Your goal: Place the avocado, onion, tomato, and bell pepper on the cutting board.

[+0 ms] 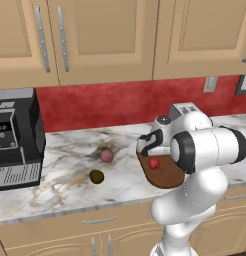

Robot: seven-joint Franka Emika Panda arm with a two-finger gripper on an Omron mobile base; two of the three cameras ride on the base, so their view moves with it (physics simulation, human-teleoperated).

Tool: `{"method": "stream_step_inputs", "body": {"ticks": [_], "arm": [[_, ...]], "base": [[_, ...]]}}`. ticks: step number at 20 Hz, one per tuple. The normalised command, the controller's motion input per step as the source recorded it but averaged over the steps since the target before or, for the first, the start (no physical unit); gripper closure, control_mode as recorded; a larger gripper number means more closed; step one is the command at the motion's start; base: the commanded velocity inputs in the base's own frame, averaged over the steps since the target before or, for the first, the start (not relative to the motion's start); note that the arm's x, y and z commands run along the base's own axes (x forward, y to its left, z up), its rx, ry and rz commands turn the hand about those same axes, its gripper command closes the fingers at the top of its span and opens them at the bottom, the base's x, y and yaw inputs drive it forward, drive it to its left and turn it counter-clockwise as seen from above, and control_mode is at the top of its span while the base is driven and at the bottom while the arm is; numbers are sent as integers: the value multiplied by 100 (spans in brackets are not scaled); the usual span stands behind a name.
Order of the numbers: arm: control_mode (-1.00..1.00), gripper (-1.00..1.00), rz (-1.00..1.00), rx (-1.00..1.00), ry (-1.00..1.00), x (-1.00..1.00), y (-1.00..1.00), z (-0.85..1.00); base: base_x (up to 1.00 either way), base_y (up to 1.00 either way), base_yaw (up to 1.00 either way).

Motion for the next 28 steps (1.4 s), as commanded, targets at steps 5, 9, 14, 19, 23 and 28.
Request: {"method": "stream_step_inputs", "body": {"ticks": [5,9,14,19,23,28], "arm": [[-100,-100,0,1,0,-13,-9,4],[-100,-100,0,3,0,-18,-6,21],[-100,-100,0,5,2,-17,-18,19],[-100,-100,0,3,1,-11,-4,42],[-100,-100,0,2,0,-17,0,57],[-100,-100,2,0,4,-14,25,38]], "base": [[0,0,0],[0,0,0],[0,0,0],[0,0,0],[0,0,0],[0,0,0]]}}
